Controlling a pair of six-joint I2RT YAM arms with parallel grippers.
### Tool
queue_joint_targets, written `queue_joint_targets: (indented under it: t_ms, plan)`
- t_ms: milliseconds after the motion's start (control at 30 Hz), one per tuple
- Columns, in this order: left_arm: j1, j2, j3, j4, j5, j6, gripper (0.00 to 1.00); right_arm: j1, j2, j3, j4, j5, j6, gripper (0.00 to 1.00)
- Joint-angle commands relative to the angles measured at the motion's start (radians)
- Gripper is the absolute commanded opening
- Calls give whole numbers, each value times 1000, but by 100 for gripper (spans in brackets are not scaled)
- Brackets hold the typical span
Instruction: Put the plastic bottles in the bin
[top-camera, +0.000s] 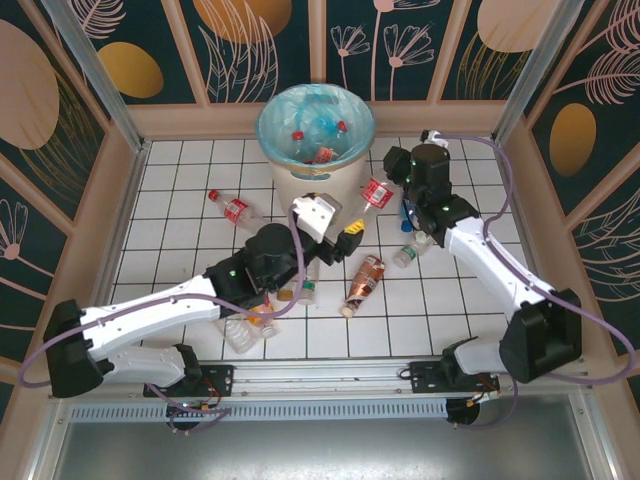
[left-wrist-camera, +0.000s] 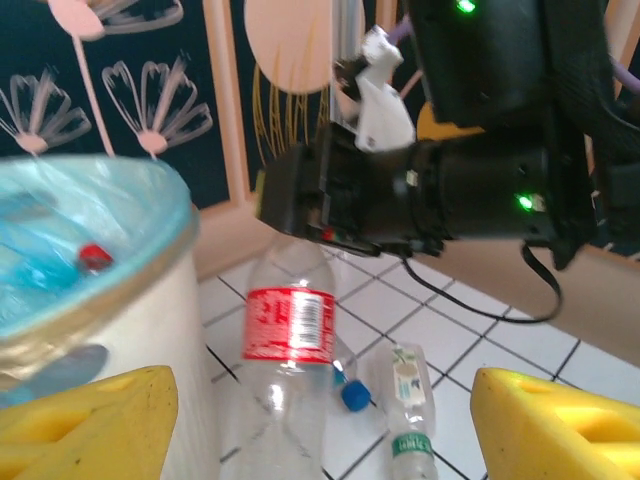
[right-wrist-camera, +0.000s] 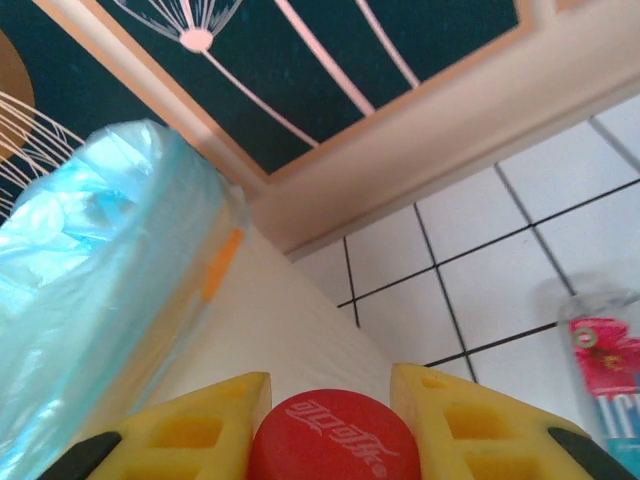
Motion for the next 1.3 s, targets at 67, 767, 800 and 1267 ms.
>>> queue_joint_targets:
  t_ms: [67,767,800,1267]
  plan:
    - [5,-116,-97,139,-182,182,79,101,-149,37,-111,296,-147,14]
    - [272,-68,189,-102,-100,-160,81,504,-108,582,-34,489,-617,12]
    - [304,-43,227,-130,-55,-181,81,504,-81,613,-11,488,-659,12]
    - [630,217,517,-242,423,-457,81,377,310,929,117,401,-855,13]
